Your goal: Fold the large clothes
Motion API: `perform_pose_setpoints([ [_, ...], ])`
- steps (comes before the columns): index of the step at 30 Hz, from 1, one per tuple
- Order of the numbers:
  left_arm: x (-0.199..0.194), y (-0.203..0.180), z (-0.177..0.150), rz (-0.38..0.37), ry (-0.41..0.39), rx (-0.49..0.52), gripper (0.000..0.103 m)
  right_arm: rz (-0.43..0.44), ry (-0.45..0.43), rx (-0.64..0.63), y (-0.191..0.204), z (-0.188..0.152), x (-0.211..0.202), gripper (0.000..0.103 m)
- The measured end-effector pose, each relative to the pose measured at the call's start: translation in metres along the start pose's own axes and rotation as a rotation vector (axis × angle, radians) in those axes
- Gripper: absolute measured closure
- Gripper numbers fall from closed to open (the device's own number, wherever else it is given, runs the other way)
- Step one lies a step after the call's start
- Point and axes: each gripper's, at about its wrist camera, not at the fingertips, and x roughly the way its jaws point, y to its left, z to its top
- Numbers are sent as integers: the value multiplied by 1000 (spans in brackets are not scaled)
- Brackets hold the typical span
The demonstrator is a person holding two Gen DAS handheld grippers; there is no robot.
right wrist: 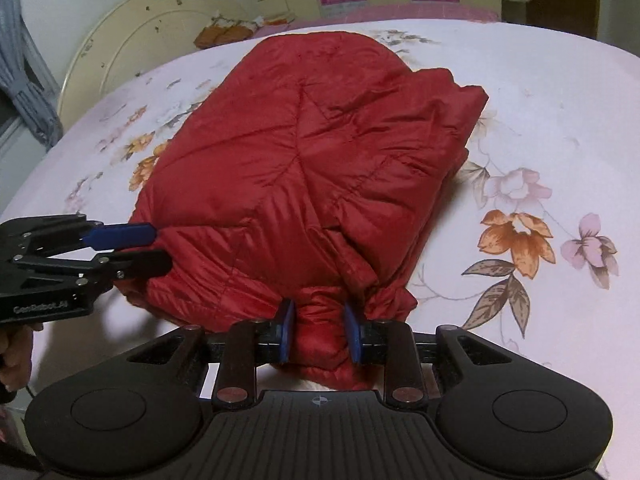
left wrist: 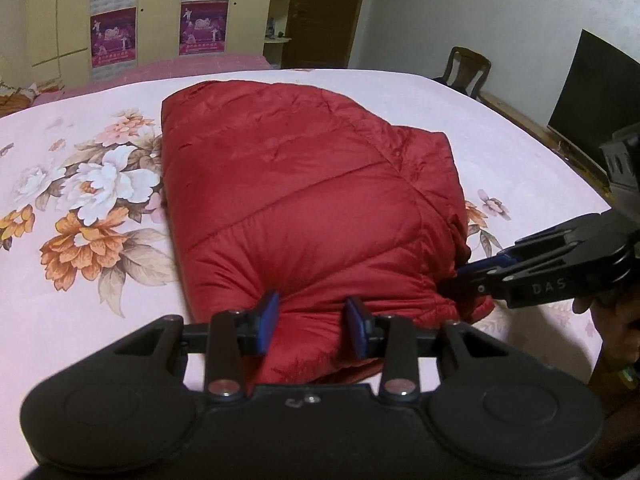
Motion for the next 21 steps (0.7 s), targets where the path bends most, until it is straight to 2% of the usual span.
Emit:
perform_pose_setpoints([
  [2, -9, 3, 9, -6, 0, -20, 68, 4, 15, -14, 1, 5, -7, 76],
  [3, -17, 3, 13, -8, -26, -38, 66, -4, -1, -12, 0, 10, -17, 76],
  [4, -25, 6, 18, -7, -65, -49, 62, -17, -48, -5, -1, 16, -29, 76],
  [7, -29, 17, 38, 13, -130, -41, 62, -28, -181, 20, -13, 39, -60, 76],
  [9, -18, 26, 52, 20, -150, -53, 63, -62, -230, 36, -24, 57, -58, 76],
  [12, 6, 37, 67, 38, -149, -87, 64, -90, -257, 93, -44, 83, -37, 76],
  [13, 14, 39, 70, 39, -140, -97, 65, -92, -258, 100, -47, 88, -30, 78],
  [14, 22, 41, 70, 43, -125, -105, 66, -96, -244, 101, -51, 94, -20, 86],
  [17, 37, 41, 66, 65, -90, -94, 64, -123, -164, 99, -58, 94, 11, 96],
  [21, 37, 35, 63, 85, -77, -53, 65, -127, -123, 121, -69, 87, 30, 97],
])
